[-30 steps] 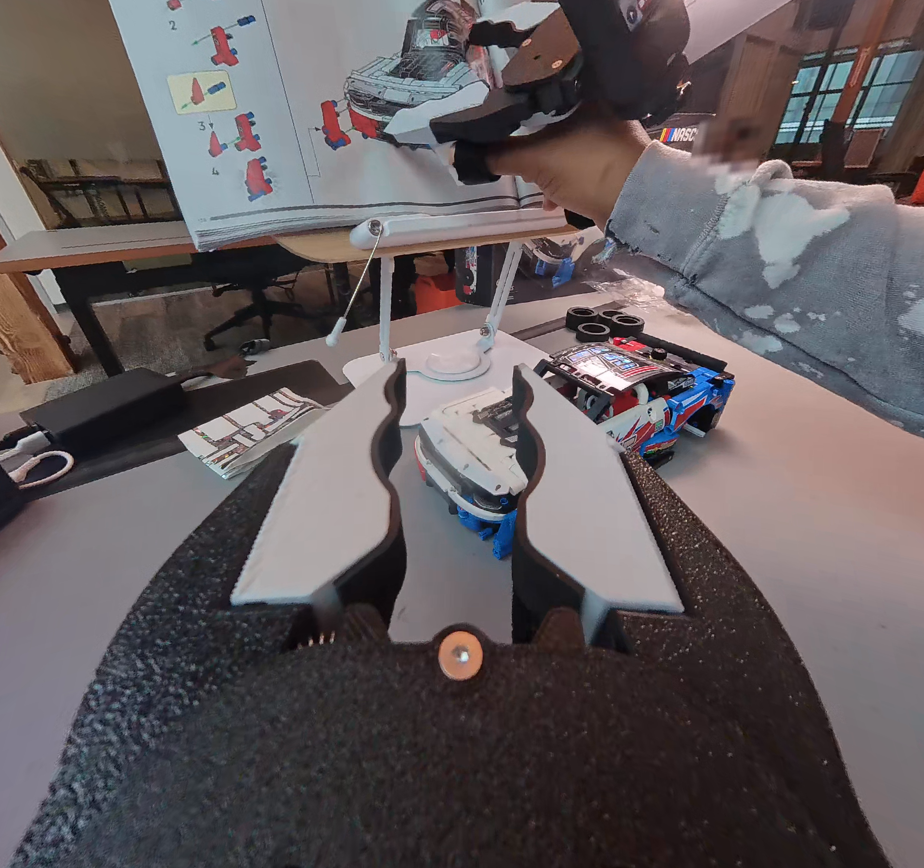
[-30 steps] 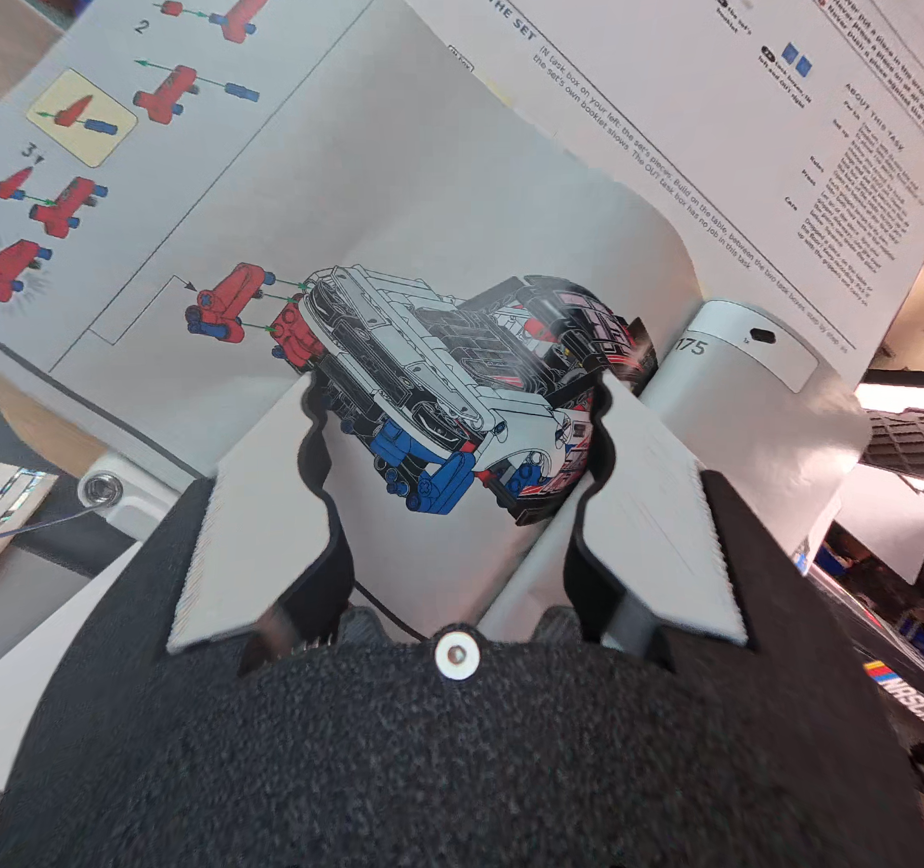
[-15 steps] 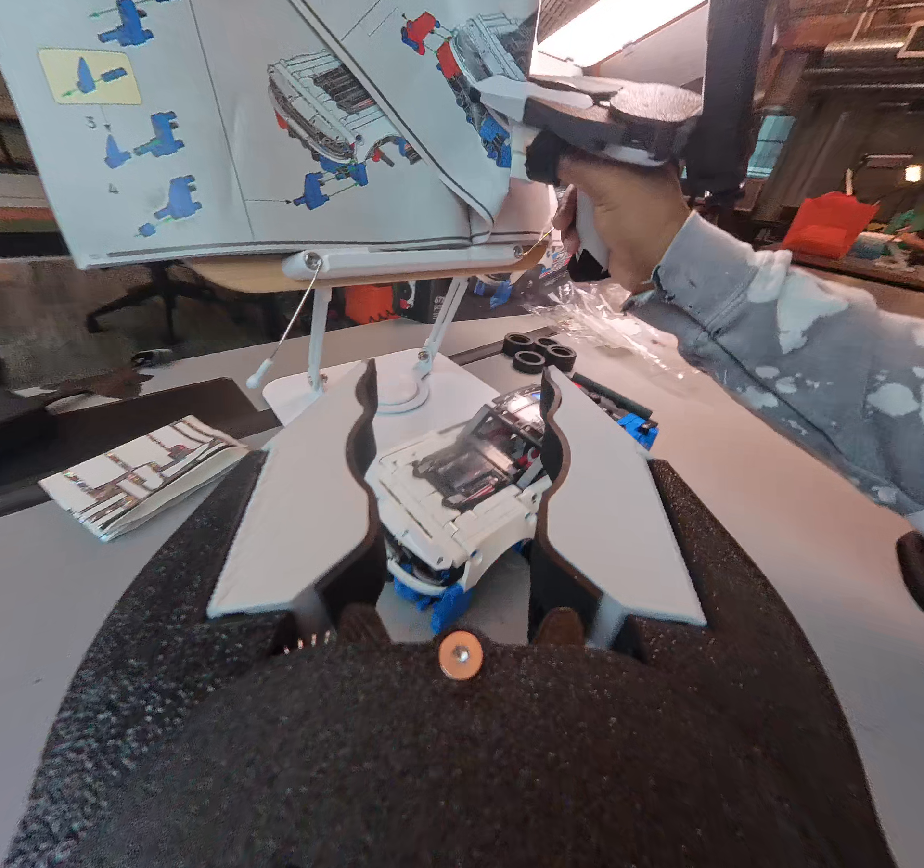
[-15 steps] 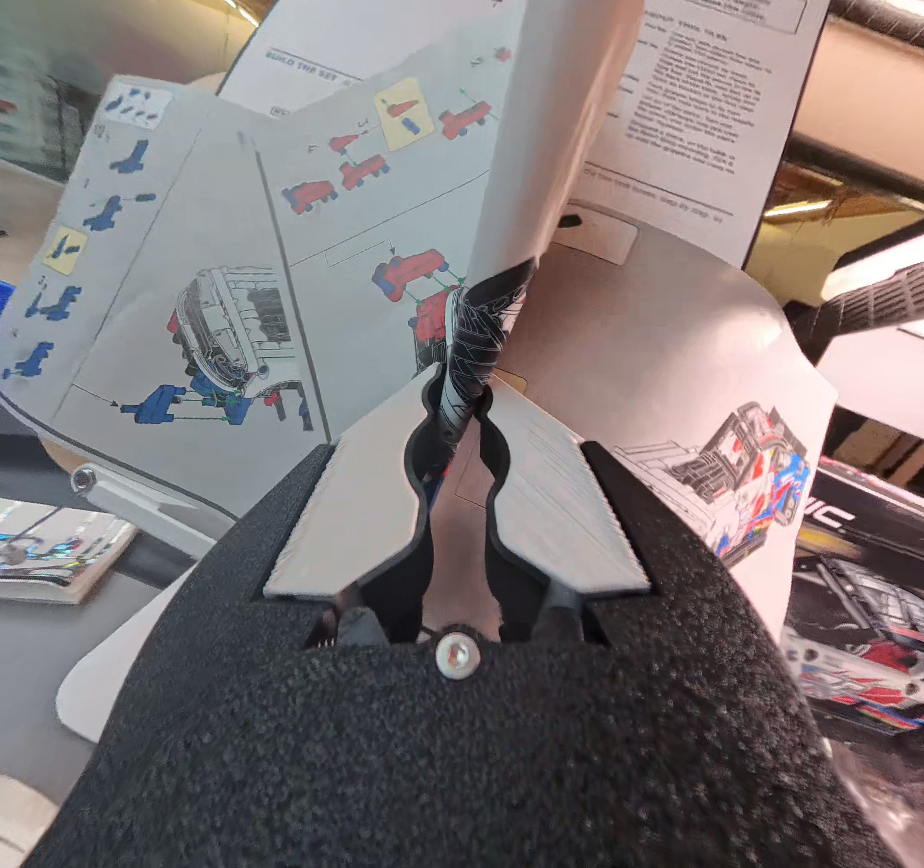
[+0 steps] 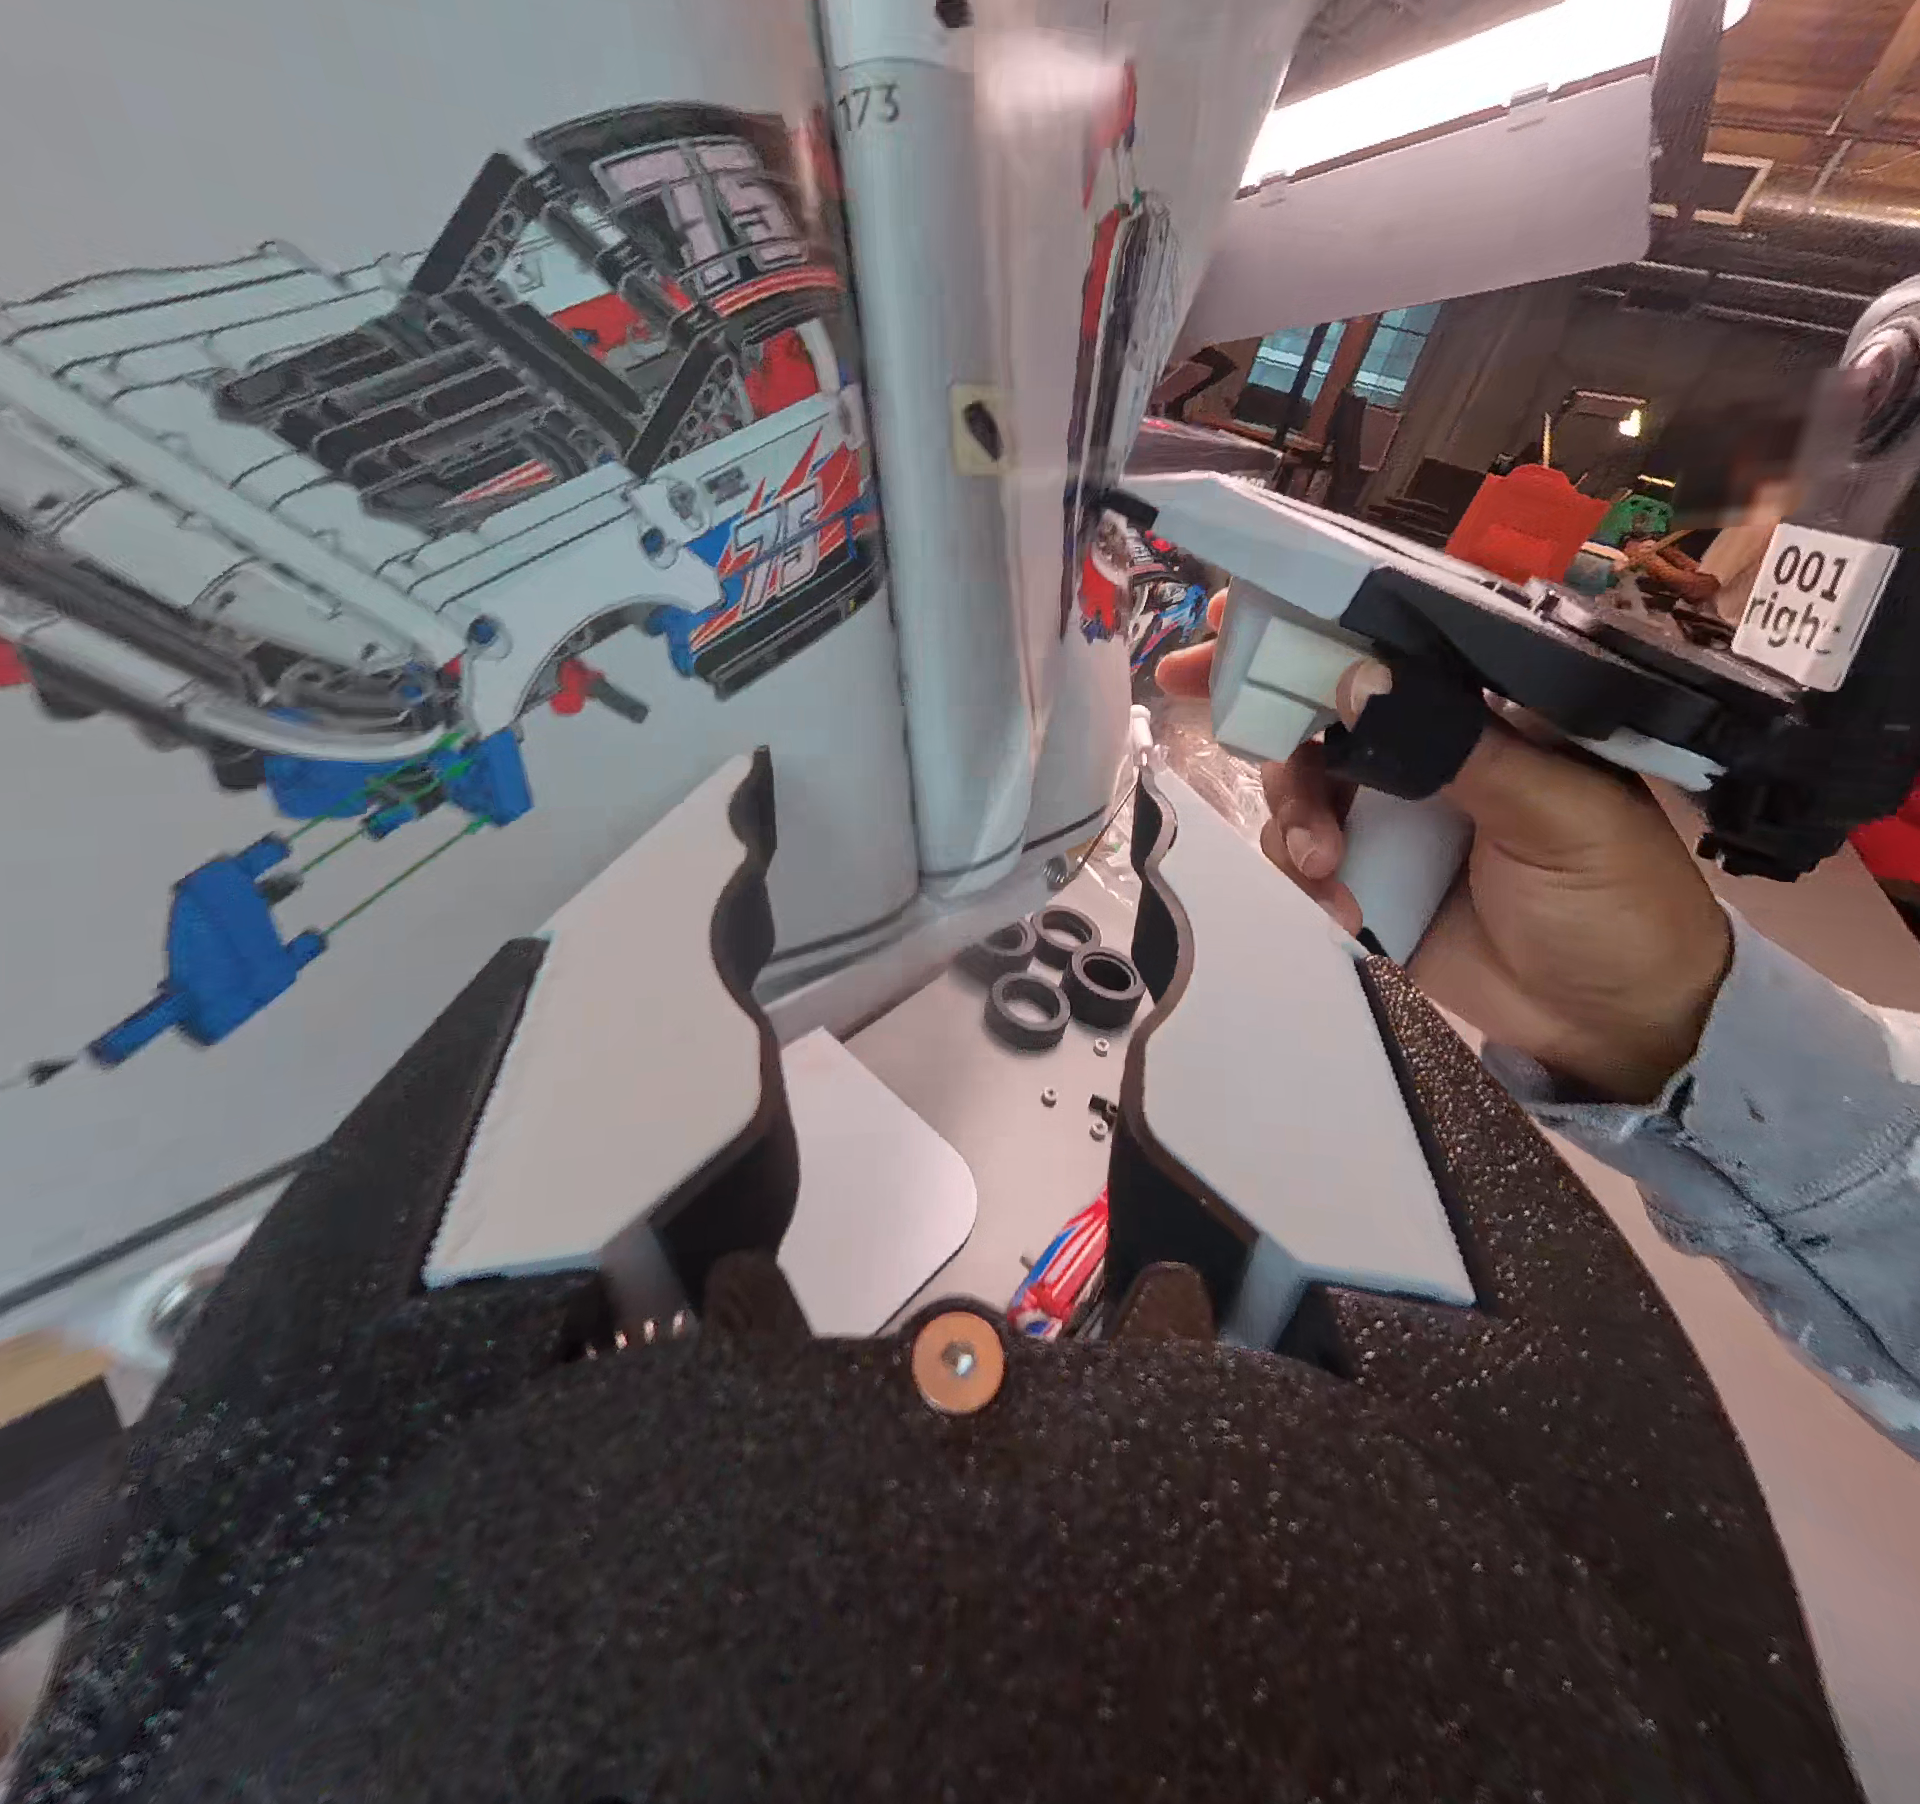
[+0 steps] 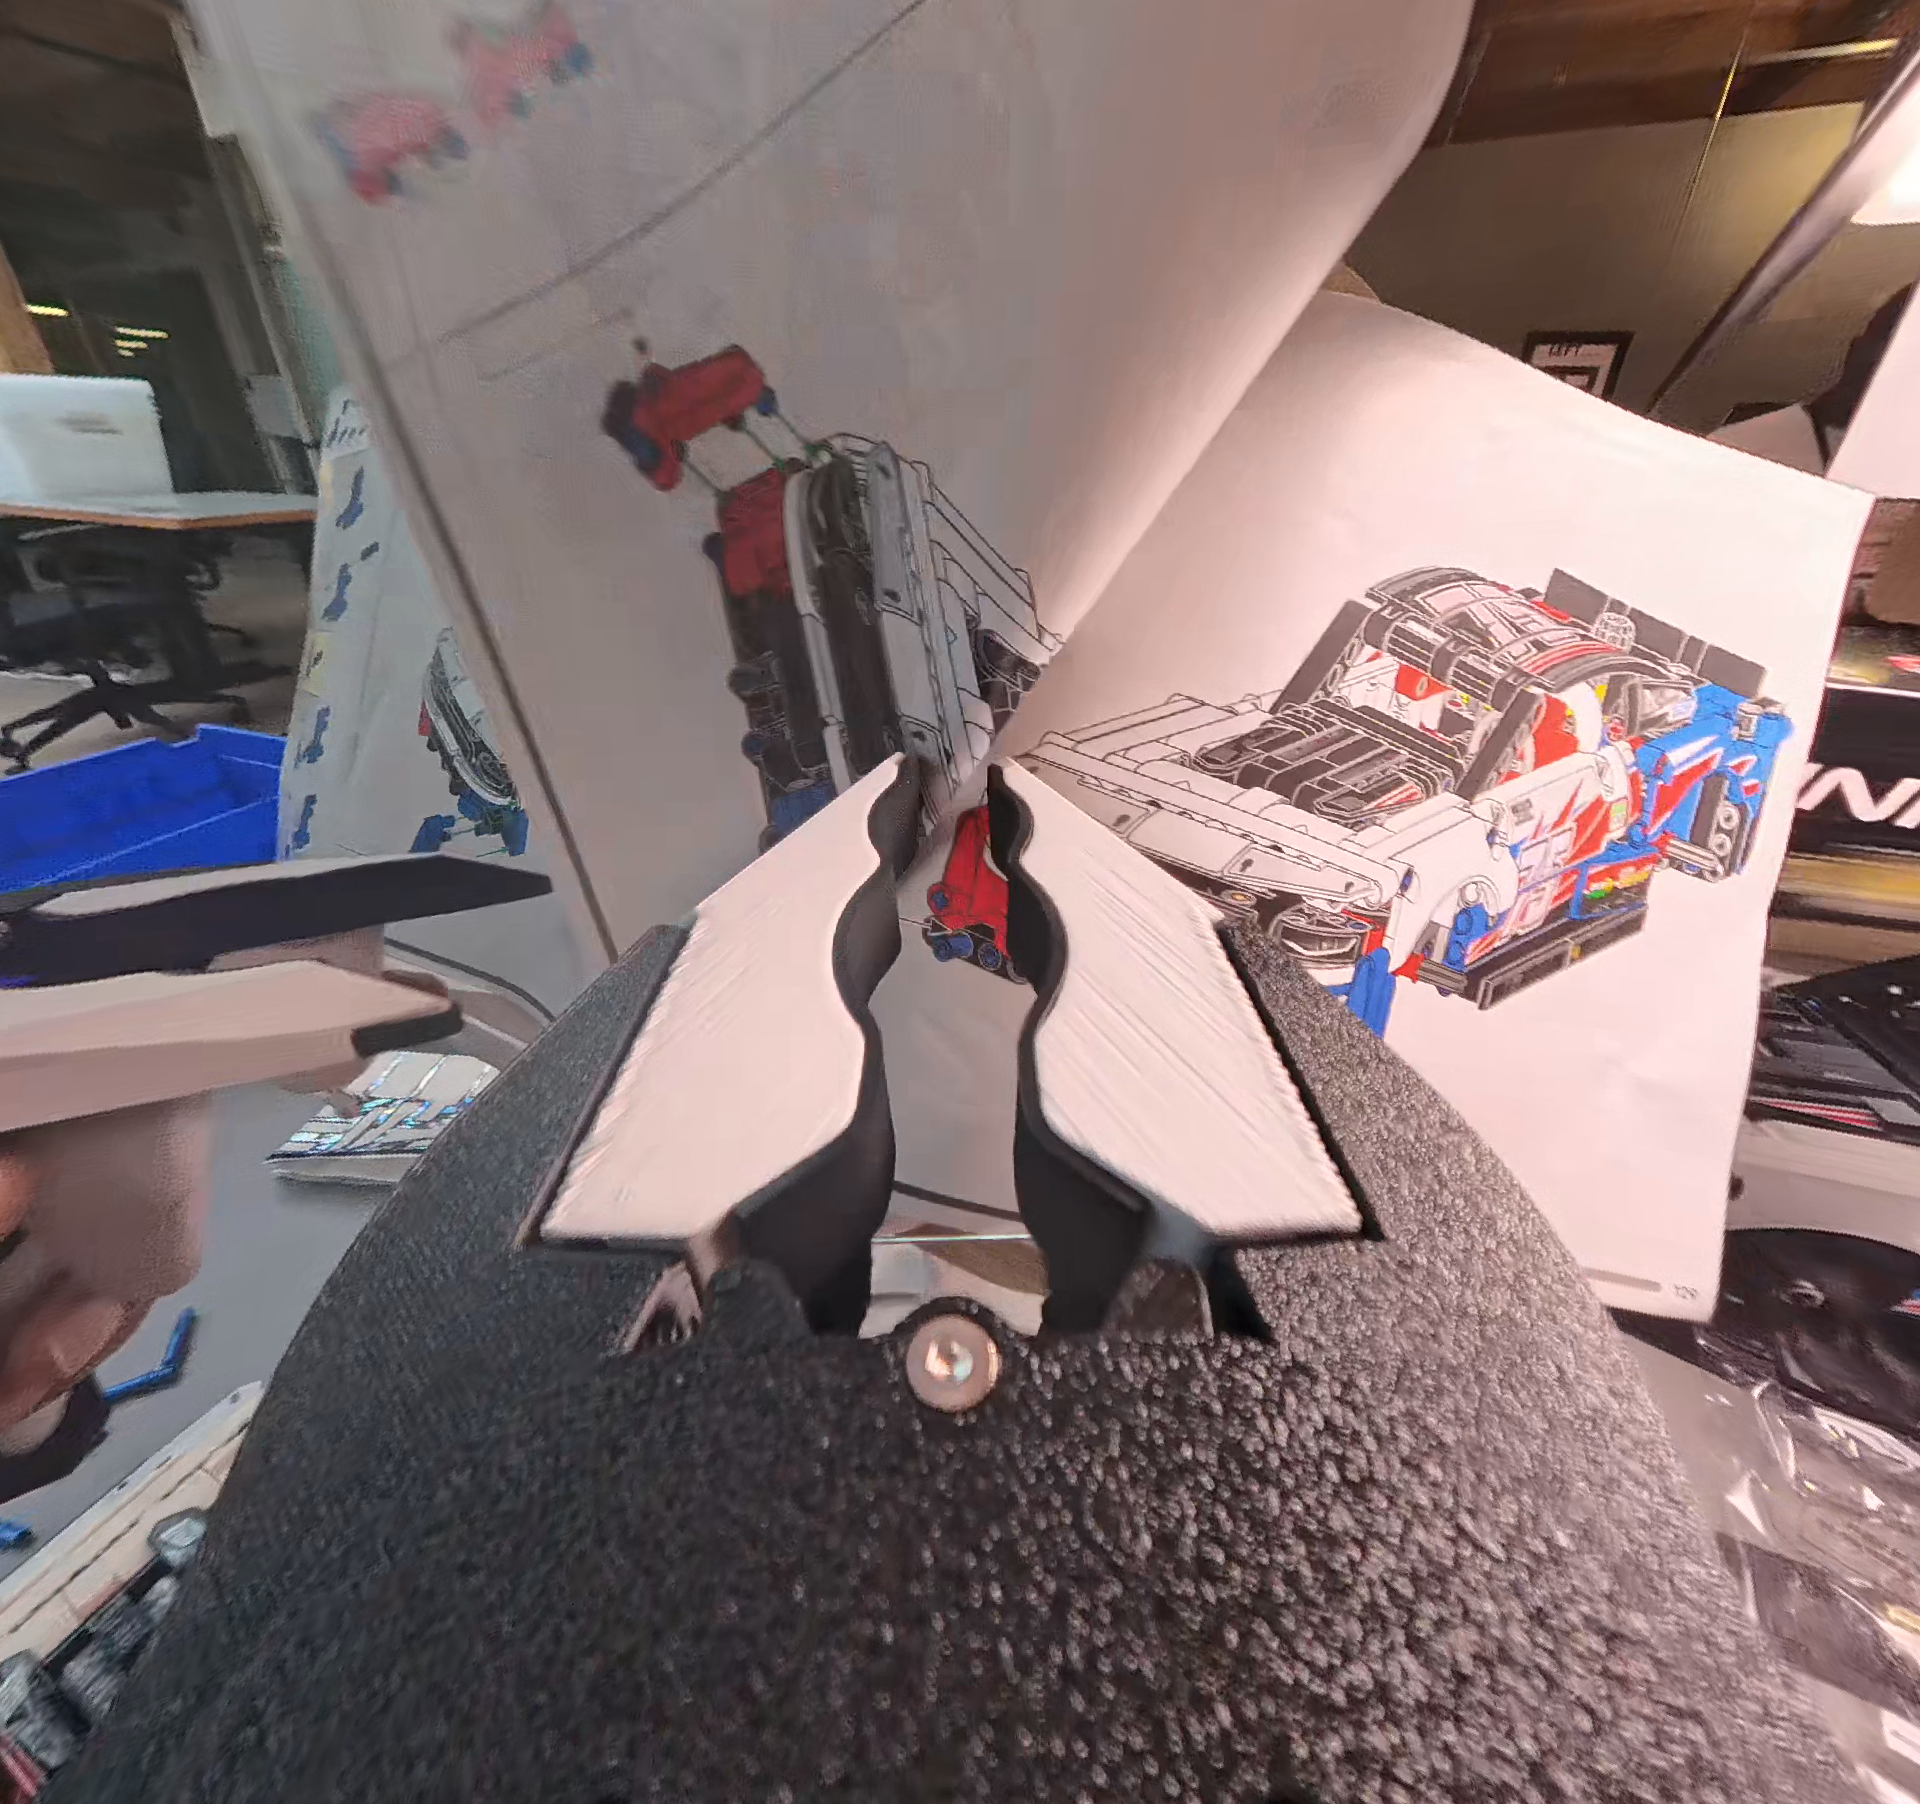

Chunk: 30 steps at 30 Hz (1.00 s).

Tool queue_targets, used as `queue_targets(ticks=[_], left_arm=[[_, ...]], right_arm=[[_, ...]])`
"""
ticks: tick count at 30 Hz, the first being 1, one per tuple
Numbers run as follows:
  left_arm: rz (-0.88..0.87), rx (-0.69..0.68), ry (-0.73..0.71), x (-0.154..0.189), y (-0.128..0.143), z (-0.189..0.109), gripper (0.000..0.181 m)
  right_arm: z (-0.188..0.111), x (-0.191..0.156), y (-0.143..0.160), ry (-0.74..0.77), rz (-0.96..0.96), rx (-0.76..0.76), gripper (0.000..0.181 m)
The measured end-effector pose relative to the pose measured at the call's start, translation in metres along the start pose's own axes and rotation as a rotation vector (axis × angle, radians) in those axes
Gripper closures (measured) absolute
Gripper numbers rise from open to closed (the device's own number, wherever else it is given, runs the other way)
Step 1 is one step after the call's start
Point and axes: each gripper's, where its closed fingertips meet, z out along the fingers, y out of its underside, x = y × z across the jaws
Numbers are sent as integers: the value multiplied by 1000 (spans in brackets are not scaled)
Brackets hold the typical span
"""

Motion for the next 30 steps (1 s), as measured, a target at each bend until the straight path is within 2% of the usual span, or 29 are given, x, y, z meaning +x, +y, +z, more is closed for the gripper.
queue_targets(ticks=[3, 6, 10, 14, 17, 20, 25, 27, 30], left_arm=[[44, 58, 34, 20, -11, 19, 125], [119, 82, 78, 48, -13, 30, 151], [249, 18, 131, 79, 2, 44, 152], [431, -26, 212, 114, 18, 52, 133], [490, -118, 262, 125, 39, 61, 125], [463, -193, 309, 126, 55, 64, 118], [473, -226, 323, 123, 62, 55, 116], [470, -236, 314, 119, 64, 52, 115], [476, -229, 287, 113, 61, 47, 117]], right_arm=[[-7, 13, 5, 11, 27, -19, 170], [-18, 23, 9, 19, 46, -24, 167], [-55, 18, -9, -47, 111, 86, 147], [-93, 4, 4, -136, 21, 64, 121], [-111, 5, 22, -182, 24, 24, 116], [-115, 11, 31, -232, 109, -11, 111], [-110, 0, 26, -314, 165, 11, 102], [-103, 6, 22, -265, 179, 31, 105], [-93, 37, 28, -110, 256, 33, 138]])
